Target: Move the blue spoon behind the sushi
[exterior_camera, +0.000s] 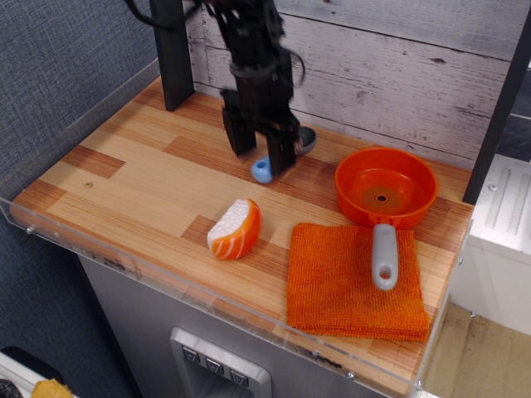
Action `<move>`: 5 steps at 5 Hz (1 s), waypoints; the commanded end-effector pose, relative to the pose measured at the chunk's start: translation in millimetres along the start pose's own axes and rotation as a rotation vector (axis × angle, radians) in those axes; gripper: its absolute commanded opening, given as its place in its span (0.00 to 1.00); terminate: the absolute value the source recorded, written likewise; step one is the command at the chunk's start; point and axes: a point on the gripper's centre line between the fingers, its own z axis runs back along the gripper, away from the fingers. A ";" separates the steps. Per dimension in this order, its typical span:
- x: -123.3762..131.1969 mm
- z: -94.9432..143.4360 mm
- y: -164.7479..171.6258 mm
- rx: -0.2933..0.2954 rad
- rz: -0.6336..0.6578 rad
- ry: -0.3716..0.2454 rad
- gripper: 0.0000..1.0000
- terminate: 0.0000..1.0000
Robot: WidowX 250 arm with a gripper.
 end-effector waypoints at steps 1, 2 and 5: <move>4.7 79.5 3.7 0.094 -0.037 -0.176 1.00 0.00; -1.5 101.3 2.8 0.117 -0.034 -0.210 1.00 0.00; -17.1 151.5 7.1 0.270 -0.114 -0.312 1.00 0.00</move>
